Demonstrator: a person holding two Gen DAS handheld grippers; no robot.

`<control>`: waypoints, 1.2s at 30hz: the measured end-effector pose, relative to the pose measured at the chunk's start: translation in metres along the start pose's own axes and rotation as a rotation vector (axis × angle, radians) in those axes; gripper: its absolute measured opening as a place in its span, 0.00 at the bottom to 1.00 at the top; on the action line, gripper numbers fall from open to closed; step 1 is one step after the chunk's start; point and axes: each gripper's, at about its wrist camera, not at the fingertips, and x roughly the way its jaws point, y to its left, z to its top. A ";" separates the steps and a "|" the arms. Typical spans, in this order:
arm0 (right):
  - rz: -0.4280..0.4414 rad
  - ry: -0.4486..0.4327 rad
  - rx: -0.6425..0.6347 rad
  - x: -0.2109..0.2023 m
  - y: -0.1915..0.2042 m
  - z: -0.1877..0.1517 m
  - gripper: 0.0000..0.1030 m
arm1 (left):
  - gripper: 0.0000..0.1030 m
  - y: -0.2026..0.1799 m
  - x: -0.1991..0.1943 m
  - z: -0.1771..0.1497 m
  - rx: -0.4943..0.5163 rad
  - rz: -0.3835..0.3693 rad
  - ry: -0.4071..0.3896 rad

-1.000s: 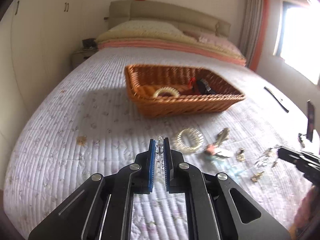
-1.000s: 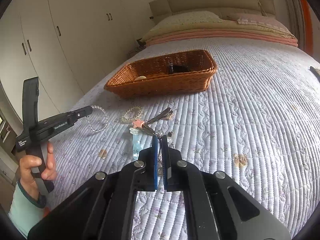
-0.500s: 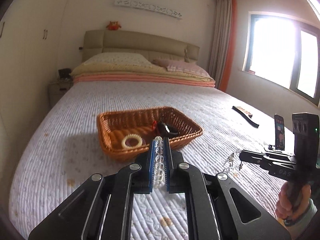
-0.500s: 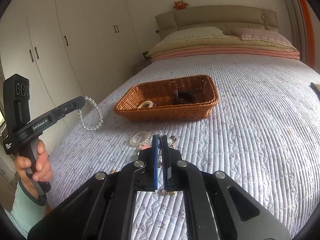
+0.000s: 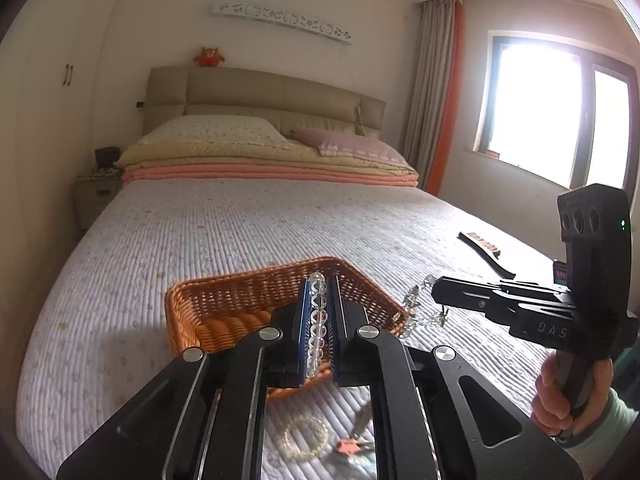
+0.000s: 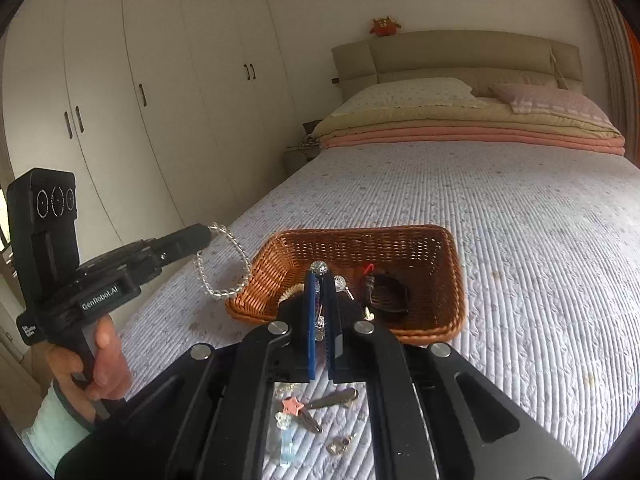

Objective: Organize jewelry
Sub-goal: 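Place both held items into the basket and open both tools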

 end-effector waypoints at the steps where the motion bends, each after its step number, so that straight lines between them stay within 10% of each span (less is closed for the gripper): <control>1: 0.019 0.014 0.011 0.012 -0.003 0.007 0.02 | 0.06 0.005 0.007 0.001 -0.008 0.004 0.007; 20: -0.012 0.266 0.108 0.162 -0.028 0.004 0.02 | 0.06 0.058 0.089 -0.029 -0.087 0.085 0.162; 26: -0.026 0.261 0.095 0.159 -0.029 0.004 0.04 | 0.22 0.055 0.086 -0.033 -0.080 0.098 0.186; 36: -0.009 0.136 0.072 0.074 -0.021 0.002 0.40 | 0.49 0.022 -0.002 -0.026 -0.068 0.089 0.053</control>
